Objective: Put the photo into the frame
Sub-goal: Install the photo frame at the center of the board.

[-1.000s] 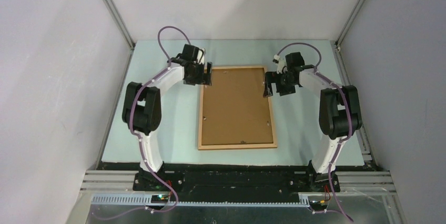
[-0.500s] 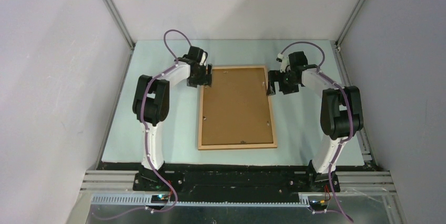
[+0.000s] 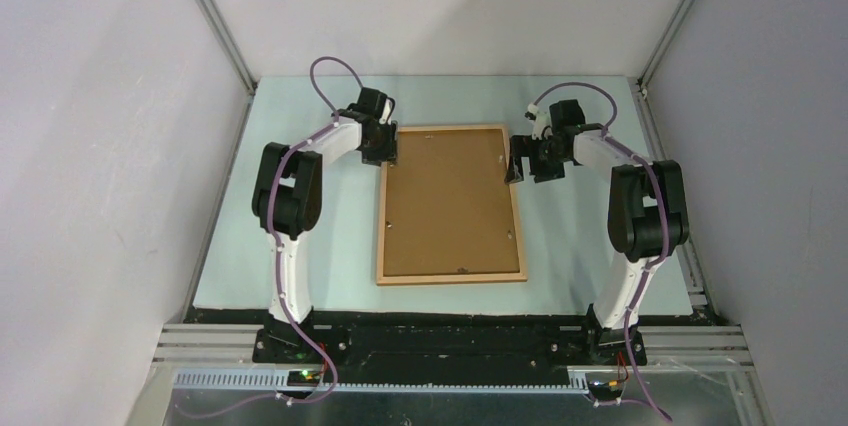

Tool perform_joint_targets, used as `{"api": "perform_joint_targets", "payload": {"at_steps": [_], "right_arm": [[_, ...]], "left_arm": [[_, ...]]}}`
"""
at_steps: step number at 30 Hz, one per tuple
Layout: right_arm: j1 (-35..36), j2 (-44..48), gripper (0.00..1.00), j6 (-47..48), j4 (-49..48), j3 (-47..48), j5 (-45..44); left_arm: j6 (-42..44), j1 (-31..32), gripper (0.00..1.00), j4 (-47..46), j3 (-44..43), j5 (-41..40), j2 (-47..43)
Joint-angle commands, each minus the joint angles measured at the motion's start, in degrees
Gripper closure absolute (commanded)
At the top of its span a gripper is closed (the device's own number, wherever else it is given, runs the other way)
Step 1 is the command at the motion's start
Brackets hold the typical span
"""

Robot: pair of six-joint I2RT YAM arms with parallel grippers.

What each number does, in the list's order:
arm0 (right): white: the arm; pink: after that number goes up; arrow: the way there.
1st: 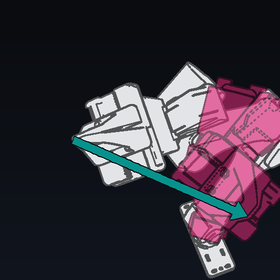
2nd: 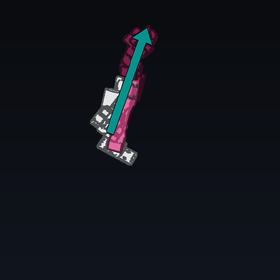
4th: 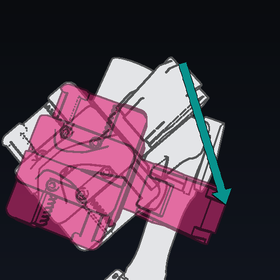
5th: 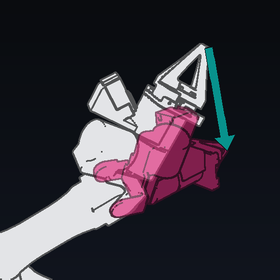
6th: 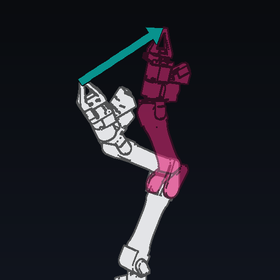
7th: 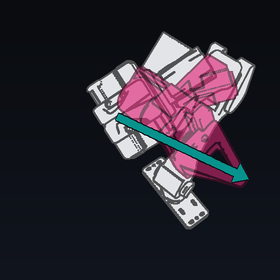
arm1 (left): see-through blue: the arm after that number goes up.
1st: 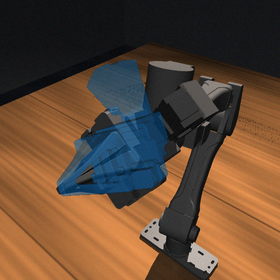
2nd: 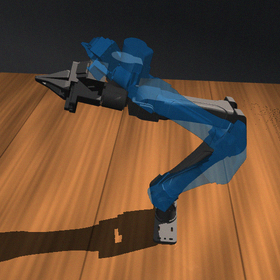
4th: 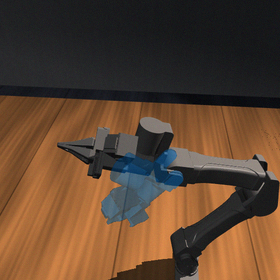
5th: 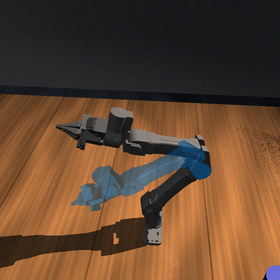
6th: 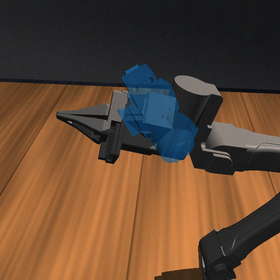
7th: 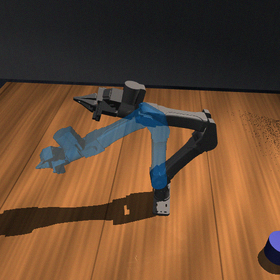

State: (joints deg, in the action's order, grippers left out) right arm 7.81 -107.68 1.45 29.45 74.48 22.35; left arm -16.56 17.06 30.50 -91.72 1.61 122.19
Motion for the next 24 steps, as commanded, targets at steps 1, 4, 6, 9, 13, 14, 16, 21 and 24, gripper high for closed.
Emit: {"api": "perform_joint_targets", "payload": {"at_steps": [1,4,6,9,13,14,16,21,24], "right_arm": [[-0.73,-0.33,0.08,-0.61,-0.28,0.72,2.13],[-1.10,-0.43,0.08,-0.74,-0.06,0.74,3.03],[-1.38,-0.49,0.09,-0.79,-0.04,0.68,3.39],[-1.51,-0.72,0.09,-0.79,0.01,0.70,3.70],[-1.57,-0.95,0.10,-0.75,-0.12,0.74,4.00],[-1.62,-0.95,0.10,-0.75,-0.10,0.75,3.99],[-1.58,-1.14,0.10,-0.75,-0.19,0.76,3.99],[-1.69,-1.42,0.11,-0.59,-0.28,0.75,3.64],[-1.69,-1.63,0.11,-0.55,-0.57,0.78,3.28]], "left_arm": [[-0.52,-0.51,0.52,-1.39,-0.46,-1.37,-0.67],[-0.41,-0.68,0.57,-1.33,0.00,-1.42,-0.83],[-0.33,-0.85,0.61,-1.33,0.50,-1.43,-1.19],[-0.19,-1.00,0.65,-1.35,1.34,-1.37,-1.93],[0.01,-1.15,0.68,-1.50,2.63,-1.01,-3.02],[0.09,-1.11,0.69,-1.50,2.89,-0.80,-3.15],[0.23,-1.15,0.71,-1.53,3.21,-0.25,-3.60],[0.81,-1.10,0.75,-1.74,4.23,1.54,-4.45],[1.23,-1.15,0.73,-1.93,4.83,1.88,-5.15]]}}
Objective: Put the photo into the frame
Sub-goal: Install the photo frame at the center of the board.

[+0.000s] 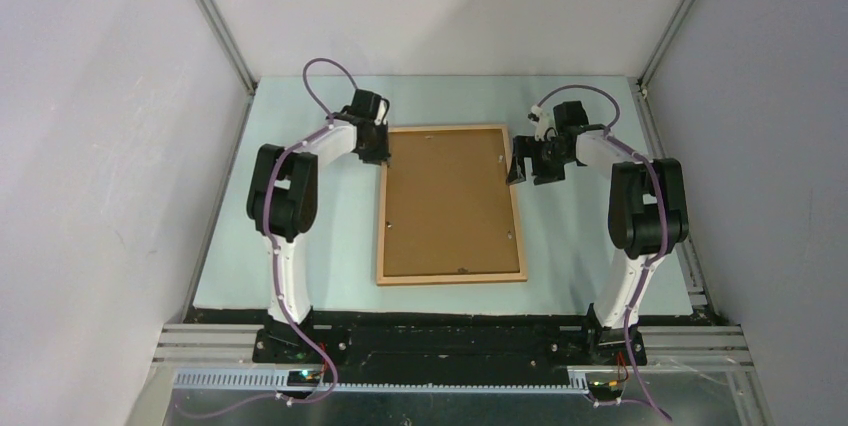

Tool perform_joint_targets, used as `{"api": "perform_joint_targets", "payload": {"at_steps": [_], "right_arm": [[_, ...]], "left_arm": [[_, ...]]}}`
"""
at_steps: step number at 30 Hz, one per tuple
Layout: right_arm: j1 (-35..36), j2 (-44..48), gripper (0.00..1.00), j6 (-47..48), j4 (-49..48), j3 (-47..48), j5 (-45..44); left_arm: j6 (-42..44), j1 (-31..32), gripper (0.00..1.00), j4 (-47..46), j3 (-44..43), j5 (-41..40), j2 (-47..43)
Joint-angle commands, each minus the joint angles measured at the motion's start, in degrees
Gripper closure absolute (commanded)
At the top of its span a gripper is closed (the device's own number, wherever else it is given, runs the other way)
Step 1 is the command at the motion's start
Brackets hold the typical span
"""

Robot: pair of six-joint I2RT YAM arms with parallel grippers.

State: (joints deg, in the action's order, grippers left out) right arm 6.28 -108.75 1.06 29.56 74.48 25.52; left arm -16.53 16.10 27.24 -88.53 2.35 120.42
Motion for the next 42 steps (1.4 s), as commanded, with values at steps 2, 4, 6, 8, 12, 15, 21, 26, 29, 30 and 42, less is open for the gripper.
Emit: {"api": "perform_joint_targets", "payload": {"at_steps": [2,4,6,8,12,15,21,26,29,30,42], "right_arm": [[-0.17,-0.52,0.10,-0.22,-0.99,0.78,-0.23],[-0.14,-0.38,0.10,-0.37,-1.41,0.76,-0.53],[-0.01,-0.28,0.11,-0.50,-1.62,0.84,-0.69],[0.08,-0.35,0.11,-0.46,-1.23,1.10,-0.73],[0.15,-0.45,0.11,-0.42,-1.04,1.28,-0.59],[0.23,-0.55,0.11,-0.37,-1.12,1.28,-0.52],[0.33,-0.94,0.11,0.18,-0.86,1.33,0.91],[0.43,-1.80,0.12,0.79,-1.01,1.29,1.61],[0.56,-2.30,0.12,1.01,-1.06,1.28,1.19],[0.56,-2.58,0.12,1.07,-1.14,1.28,1.15],[0.41,-3.55,0.13,1.70,0.38,1.55,0.29]], "left_arm": [[1.39,-0.16,0.68,1.23,1.75,1.16,-3.80],[1.41,-0.24,0.61,1.10,1.78,1.14,-4.33],[1.42,-0.31,0.54,1.11,1.68,1.11,-4.91],[1.54,-0.36,0.46,1.12,1.65,1.16,-5.57],[2.45,-0.52,0.30,1.10,2.04,1.22,-7.20],[3.84,-0.48,0.23,0.91,2.98,1.93,-9.08],[9.26,-0.48,0.20,0.80,9.40,6.23,-14.44],[12.81,-0.29,0.19,0.86,19.71,9.53,-20.57],[13.45,-0.02,0.19,0.85,24.11,10.95,-22.91],[13.46,0.07,0.19,0.74,25.91,11.65,-23.77],[11.59,2.72,0.22,1.02,30.12,14.19,-25.36]]}}
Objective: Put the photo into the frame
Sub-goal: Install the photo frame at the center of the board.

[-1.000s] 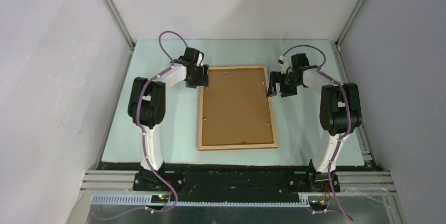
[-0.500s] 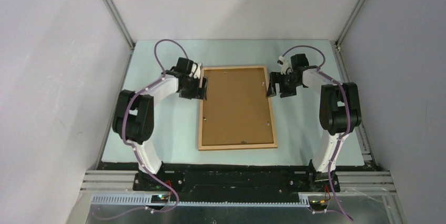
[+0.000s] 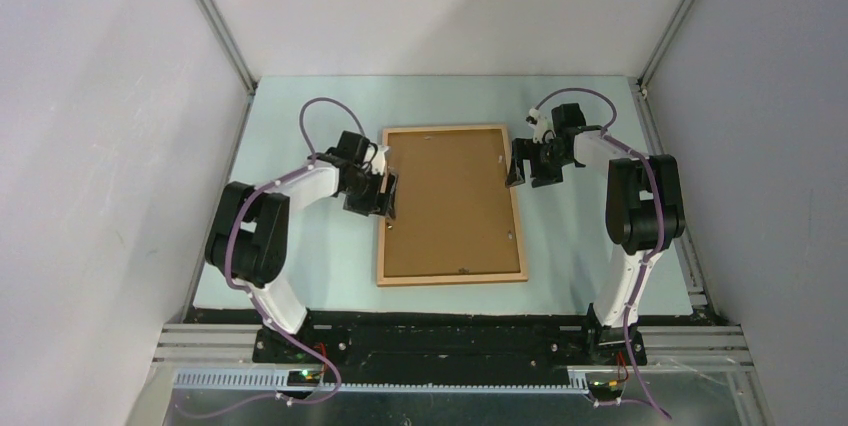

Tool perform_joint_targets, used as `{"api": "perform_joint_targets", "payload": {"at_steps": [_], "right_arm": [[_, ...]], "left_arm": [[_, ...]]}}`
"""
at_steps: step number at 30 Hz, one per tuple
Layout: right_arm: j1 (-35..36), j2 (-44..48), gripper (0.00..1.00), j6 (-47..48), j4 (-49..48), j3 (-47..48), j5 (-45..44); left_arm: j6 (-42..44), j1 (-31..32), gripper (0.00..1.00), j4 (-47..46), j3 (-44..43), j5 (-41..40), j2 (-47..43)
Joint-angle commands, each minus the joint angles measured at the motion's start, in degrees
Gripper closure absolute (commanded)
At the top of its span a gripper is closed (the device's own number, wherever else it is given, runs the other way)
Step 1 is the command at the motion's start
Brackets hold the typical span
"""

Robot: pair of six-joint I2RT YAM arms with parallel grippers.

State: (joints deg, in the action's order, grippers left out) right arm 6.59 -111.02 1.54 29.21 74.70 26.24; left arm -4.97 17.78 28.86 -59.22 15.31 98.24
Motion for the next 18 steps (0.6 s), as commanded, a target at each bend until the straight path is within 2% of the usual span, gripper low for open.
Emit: {"api": "perform_joint_targets", "payload": {"at_steps": [1,18], "right_arm": [[0.14,-1.30,0.13,1.26,0.74,1.33,-0.45],[-0.68,-1.67,0.14,1.33,0.98,1.33,0.83]], "left_arm": [[0.02,1.45,0.23,-0.45,1.01,0.91,-3.20],[-0.05,2.62,0.38,-0.08,1.77,-4.69,-1.23]]}}
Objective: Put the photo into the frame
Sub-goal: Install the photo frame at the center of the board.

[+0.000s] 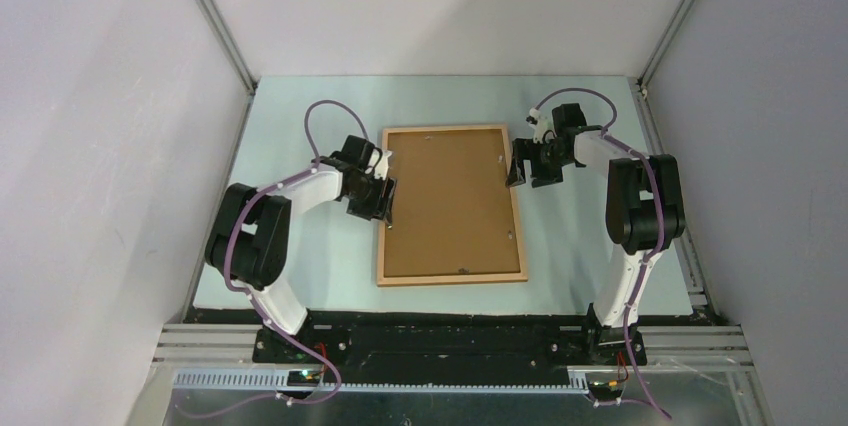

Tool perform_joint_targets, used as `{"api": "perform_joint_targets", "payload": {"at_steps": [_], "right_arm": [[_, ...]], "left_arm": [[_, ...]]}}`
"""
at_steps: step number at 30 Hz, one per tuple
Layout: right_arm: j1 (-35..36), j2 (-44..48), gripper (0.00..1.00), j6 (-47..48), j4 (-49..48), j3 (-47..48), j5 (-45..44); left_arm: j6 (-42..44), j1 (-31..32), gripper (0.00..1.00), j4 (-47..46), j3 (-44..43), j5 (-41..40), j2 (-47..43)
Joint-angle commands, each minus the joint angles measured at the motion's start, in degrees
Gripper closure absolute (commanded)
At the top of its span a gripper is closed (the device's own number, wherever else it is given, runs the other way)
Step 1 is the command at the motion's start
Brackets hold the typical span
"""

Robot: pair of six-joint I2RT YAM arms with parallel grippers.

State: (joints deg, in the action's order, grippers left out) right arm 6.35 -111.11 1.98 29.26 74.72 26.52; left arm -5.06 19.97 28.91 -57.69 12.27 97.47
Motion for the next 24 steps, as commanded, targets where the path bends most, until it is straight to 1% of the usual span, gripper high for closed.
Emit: {"api": "perform_joint_targets", "payload": {"at_steps": [1,12,16,24], "right_arm": [[-0.54,-1.57,0.14,0.86,0.90,1.31,0.59],[-1.17,-1.53,0.15,0.72,0.94,1.32,1.49],[-1.17,-1.59,0.15,0.74,0.89,1.31,1.54],[-1.25,-1.66,0.15,0.78,0.87,1.31,1.49]], "left_arm": [[0.05,0.43,0.39,-0.26,0.20,-1.68,-0.25],[0.89,1.70,0.39,-0.65,0.69,-2.65,0.60],[1.65,1.88,0.42,-0.55,1.13,-3.47,-0.49],[3.41,2.11,0.52,0.30,1.73,-3.92,-2.07]]}}
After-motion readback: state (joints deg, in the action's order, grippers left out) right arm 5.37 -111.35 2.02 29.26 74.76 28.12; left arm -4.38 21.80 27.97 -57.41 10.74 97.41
